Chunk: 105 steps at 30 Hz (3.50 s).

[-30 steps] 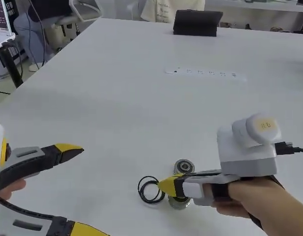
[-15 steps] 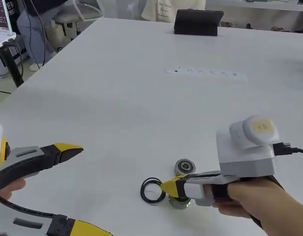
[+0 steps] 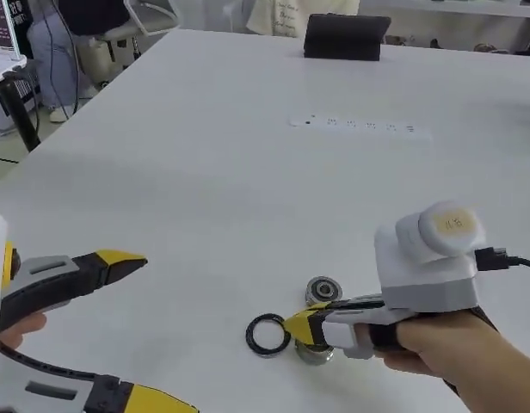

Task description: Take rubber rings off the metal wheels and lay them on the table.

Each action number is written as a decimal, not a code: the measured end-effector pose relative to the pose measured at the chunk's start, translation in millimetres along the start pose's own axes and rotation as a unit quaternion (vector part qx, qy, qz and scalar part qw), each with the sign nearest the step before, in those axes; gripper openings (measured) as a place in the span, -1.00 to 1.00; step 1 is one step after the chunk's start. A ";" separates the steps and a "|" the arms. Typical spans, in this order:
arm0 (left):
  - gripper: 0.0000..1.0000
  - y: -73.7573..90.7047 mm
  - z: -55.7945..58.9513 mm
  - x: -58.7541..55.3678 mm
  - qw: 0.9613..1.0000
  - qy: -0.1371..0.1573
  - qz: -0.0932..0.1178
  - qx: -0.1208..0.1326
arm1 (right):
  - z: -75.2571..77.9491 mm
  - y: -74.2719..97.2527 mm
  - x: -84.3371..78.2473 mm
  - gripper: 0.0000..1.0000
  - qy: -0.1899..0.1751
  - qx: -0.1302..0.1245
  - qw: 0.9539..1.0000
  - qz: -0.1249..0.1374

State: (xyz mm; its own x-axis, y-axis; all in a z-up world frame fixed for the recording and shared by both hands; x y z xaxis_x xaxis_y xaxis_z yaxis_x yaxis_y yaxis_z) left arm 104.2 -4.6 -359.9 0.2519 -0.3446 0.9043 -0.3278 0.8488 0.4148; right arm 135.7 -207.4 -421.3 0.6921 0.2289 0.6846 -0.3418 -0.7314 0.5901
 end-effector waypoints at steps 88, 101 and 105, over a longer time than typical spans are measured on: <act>0.99 3.8 5.6 -3.0 1.000 -0.001 0.003 0.001 | 5.1 151.0 -41.0 0.82 0.134 -0.082 0.982 0.105; 0.99 4.1 6.4 -3.7 1.000 0.004 -0.002 0.007 | 5.6 150.0 -58.5 0.98 0.115 -0.093 0.986 0.078; 0.99 4.5 6.3 -4.4 1.000 0.006 -0.003 0.009 | 4.1 149.4 -62.8 0.98 0.110 -0.097 0.987 0.073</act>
State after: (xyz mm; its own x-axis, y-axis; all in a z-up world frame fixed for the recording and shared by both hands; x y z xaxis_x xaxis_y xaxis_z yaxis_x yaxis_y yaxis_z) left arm 95.9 -1.8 -361.5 0.2655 -0.3454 0.9001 -0.3423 0.8390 0.4229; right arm 43.9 -333.6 -377.8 0.4801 0.2796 0.8314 -0.5569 -0.6352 0.5352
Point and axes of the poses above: the centre of the closed fingertips' face, and the gripper's own axes: y roughly backward along the fingers, z roughly to its right, x roughly out of its top, the point moved 7 cm from there along y, roughly backward along the fingers
